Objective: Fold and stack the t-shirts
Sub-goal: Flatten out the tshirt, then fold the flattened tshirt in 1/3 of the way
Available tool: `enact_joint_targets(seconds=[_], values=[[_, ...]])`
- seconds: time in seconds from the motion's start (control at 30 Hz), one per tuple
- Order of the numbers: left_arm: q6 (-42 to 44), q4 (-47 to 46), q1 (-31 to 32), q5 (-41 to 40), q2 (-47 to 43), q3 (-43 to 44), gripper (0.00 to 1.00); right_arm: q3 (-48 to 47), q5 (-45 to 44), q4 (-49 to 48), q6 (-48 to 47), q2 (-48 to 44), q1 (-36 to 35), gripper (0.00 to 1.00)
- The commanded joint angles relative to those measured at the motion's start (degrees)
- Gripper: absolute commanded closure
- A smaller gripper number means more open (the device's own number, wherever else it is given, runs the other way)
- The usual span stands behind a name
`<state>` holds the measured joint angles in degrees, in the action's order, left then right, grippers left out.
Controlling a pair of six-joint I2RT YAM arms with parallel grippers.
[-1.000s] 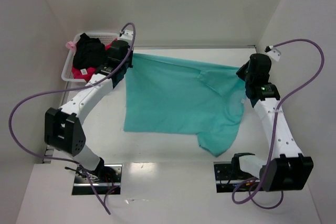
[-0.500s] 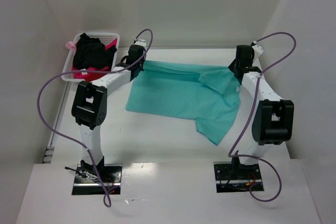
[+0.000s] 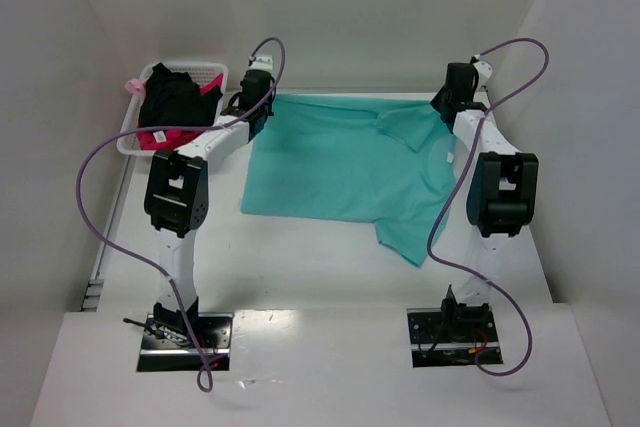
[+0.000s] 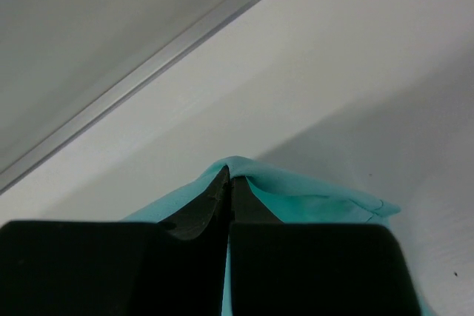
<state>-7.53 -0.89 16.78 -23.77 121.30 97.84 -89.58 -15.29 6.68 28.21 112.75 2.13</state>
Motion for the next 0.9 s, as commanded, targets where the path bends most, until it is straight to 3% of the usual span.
enact_joint_targets(seconds=[0.0,0.27,0.87], values=[[-1.35,-2.28,-0.69,-1.1,1.49,1.91,1.0,-5.69,0.69,-3.43,-1.75,2.47,0.33,0.99],[-2.58,-2.28,-1.75,-0.05,3.95,2.53,1.0,-15.43,3.15,-1.41,-4.12,10.72,0.33,0.99],[-5.3,-1.58,-3.33,0.48,9.66,5.43,1.0,-16.06,8.87,-3.16,-5.18,17.15,0.33,0.99]])
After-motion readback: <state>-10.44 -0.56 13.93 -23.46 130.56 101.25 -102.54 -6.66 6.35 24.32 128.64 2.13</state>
